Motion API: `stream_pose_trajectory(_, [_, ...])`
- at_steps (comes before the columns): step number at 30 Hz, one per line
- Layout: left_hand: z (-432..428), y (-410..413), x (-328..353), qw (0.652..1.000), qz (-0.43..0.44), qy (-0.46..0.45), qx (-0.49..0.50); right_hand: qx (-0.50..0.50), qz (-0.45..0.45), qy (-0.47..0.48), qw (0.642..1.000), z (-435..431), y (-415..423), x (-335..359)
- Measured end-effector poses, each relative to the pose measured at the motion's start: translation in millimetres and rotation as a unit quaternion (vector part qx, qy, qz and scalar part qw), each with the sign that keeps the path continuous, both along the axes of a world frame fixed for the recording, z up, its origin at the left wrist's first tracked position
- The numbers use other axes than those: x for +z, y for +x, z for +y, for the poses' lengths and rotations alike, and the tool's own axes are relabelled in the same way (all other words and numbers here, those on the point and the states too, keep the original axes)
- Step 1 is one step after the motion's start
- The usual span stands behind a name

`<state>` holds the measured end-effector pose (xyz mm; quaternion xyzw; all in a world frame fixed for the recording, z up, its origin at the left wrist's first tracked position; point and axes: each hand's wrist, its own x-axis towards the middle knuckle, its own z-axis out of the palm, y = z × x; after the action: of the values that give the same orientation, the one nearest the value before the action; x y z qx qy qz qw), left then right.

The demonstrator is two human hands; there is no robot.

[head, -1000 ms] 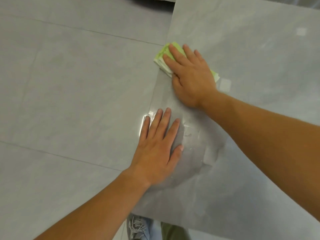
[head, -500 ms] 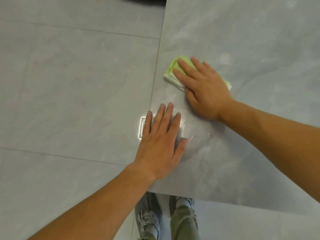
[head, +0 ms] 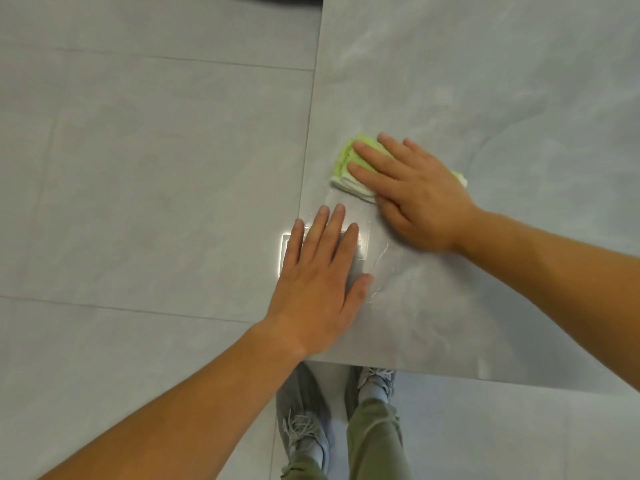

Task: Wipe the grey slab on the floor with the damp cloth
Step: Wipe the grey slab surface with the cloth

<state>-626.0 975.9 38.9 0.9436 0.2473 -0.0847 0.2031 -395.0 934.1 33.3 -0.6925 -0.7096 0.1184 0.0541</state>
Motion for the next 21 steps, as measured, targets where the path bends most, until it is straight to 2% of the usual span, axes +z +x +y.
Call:
stream_pose_trajectory(2, [-2.9,-5.6,-0.5,1.000,0.001,0.005,-0.009,-0.018,-0.016,0.002,1.000,17.7,15.1,-1.2])
stream_pose_trajectory(6, [-6.7,-11.7,-1.2,1.000,-0.003,0.006,-0.014,-0.152,0.008,-0.001,0.988,44.5,-1.5,3.2])
stream_pose_trajectory(9, [-13.3,-18.7,0.6,1.000,-0.001,0.008,-0.021,-0.060,0.008,0.016,0.998,5.0,-33.6,-0.5])
stream_pose_trajectory(12, [-26.1,-32.2,0.7,0.998,0.009,0.032,-0.044,0.021,0.011,-0.009,1.000,-23.8,-36.1,0.8])
stream_pose_trajectory(14, [-31.7,-38.4,0.2,0.998,0.013,0.036,-0.053,0.017,0.001,-0.013,1.000,-6.8,-24.6,1.0])
stream_pose_trajectory(18, [-32.5,-39.5,0.3,0.998,0.020,0.032,-0.048,-0.121,0.014,-0.015,0.992,42.3,-29.0,3.2])
stream_pose_trajectory(19, [-32.4,-38.9,1.0,0.998,0.021,0.030,-0.048,-0.121,0.016,-0.007,0.992,41.8,-38.1,2.3])
stream_pose_trajectory(21, [-33.5,-39.7,1.5,0.998,0.026,0.025,-0.048,-0.042,0.014,-0.008,0.999,20.6,-56.1,-0.2])
